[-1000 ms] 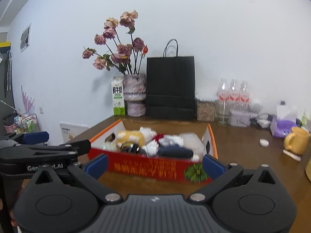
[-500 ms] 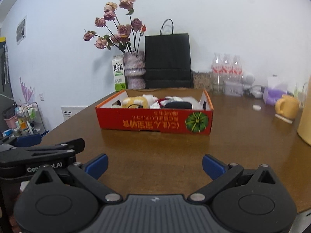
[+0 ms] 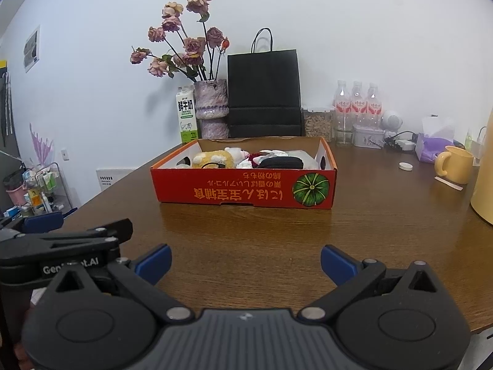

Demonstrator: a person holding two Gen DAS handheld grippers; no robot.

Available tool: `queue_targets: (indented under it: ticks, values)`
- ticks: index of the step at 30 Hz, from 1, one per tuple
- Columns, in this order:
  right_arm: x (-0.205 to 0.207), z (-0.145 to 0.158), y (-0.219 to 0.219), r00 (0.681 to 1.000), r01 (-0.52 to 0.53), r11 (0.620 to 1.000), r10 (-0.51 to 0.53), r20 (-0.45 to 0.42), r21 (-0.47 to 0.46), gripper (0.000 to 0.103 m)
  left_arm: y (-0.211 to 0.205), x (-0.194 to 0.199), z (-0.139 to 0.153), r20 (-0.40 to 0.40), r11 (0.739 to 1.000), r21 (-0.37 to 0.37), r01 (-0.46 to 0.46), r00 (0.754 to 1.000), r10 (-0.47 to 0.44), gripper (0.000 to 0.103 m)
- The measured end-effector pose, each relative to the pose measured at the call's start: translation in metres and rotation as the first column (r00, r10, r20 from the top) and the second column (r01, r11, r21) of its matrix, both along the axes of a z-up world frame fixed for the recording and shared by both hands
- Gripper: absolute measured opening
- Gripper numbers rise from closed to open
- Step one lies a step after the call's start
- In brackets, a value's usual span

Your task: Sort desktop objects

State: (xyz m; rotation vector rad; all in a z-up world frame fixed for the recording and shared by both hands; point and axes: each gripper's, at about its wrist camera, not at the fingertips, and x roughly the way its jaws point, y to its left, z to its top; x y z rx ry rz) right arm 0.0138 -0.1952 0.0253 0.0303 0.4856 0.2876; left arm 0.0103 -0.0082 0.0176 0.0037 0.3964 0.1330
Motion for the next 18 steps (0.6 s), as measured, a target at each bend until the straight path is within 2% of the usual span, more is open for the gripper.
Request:
queue_targets:
  ticks: [18]
  values:
    - [0.0004, -0.0011, -0.0003, 1.0, 0.001, 1.0, -0.001, -0.001, 0.002, 0.103, 0.0001, -0.0016, -0.0013, 0.006, 1.0, 0.008, -0.003, 1.0, 0.003, 0.103]
